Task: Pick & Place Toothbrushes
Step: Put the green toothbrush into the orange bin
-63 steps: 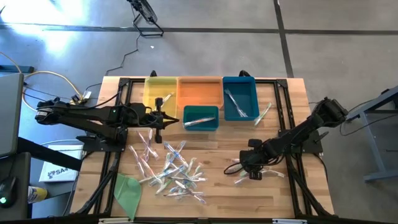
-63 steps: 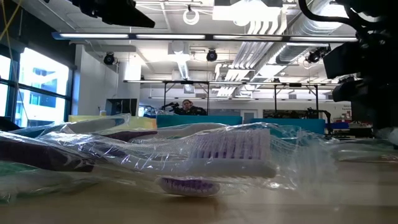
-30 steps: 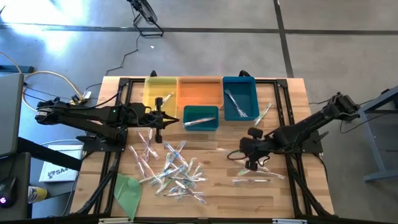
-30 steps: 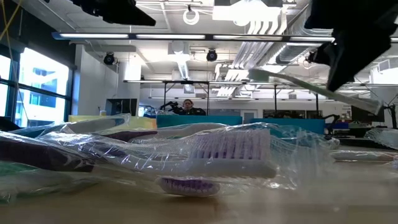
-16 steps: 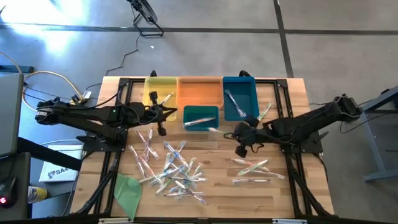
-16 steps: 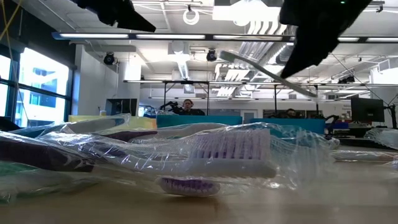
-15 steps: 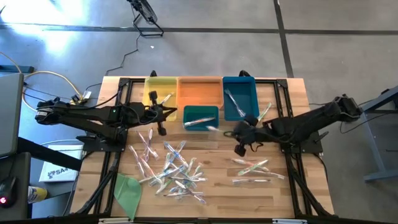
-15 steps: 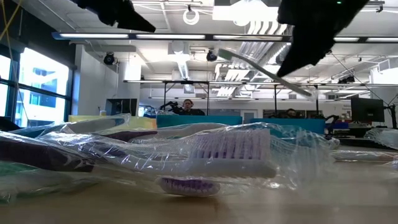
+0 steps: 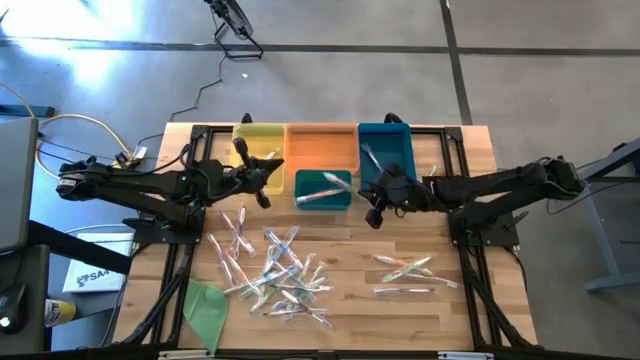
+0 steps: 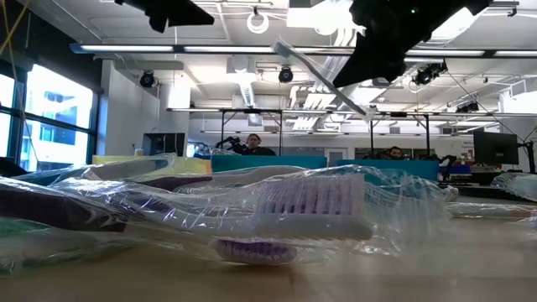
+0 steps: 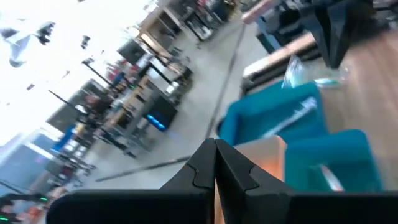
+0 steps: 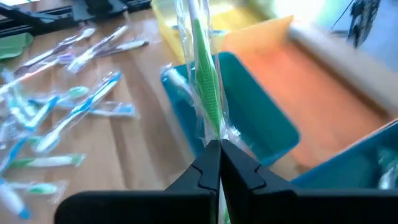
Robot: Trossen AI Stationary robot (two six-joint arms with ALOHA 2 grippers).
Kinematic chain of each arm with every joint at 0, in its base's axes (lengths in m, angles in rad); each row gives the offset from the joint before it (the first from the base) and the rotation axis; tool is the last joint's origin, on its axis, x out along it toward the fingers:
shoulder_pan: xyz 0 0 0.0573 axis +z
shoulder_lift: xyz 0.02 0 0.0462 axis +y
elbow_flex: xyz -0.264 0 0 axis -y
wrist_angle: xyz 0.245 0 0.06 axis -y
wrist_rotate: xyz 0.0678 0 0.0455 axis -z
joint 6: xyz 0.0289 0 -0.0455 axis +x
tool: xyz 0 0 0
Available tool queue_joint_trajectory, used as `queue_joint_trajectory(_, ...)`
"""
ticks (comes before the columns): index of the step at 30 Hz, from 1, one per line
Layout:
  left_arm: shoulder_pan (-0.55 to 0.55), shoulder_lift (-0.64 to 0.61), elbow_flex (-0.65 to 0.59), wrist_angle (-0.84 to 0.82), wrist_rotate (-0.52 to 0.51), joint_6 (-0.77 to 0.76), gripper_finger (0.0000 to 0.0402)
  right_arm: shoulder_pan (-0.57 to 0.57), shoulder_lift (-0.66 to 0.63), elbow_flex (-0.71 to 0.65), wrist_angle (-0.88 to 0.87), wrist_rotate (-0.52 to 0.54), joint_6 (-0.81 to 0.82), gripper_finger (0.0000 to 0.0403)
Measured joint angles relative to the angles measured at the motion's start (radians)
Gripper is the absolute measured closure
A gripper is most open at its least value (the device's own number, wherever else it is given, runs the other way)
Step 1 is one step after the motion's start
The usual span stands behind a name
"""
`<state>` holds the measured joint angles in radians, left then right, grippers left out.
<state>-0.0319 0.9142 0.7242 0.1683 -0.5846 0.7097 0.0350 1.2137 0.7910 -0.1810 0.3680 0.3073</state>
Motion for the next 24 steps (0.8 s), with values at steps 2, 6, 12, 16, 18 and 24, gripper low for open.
queue_joint_trajectory(2, 0.0, 0.004, 0.0, 0.034, -0.016, 0.02, 0.0402, -0.027, 0.0, 0.0, 0.012, -0.001, -0.018, 0.0401)
queue_joint_trajectory(6, 0.034, 0.014, 0.0, 0.056, -0.023, -0.019, 0.0402, -0.073, 0.0, -0.001, 0.058, -0.004, -0.065, 0.0401)
queue_joint_trajectory(12, 0.162, 0.061, -0.002, 0.049, 0.113, -0.218, 0.0402, -0.131, 0.0, -0.001, 0.141, -0.057, -0.112, 0.0401)
queue_joint_trajectory(16, 0.245, 0.111, 0.0, 0.084, 0.306, -0.263, 0.0402, -0.145, 0.001, -0.001, 0.176, -0.056, -0.135, 0.0401)
queue_joint_trajectory(18, 0.273, 0.141, 0.0, 0.113, 0.375, -0.27, 0.0402, -0.151, 0.001, -0.001, 0.188, -0.057, -0.146, 0.0401)
queue_joint_trajectory(24, 0.369, 0.208, 0.0, 0.26, 0.533, -0.275, 0.0402, -0.169, 0.001, -0.001, 0.243, -0.057, -0.152, 0.0401)
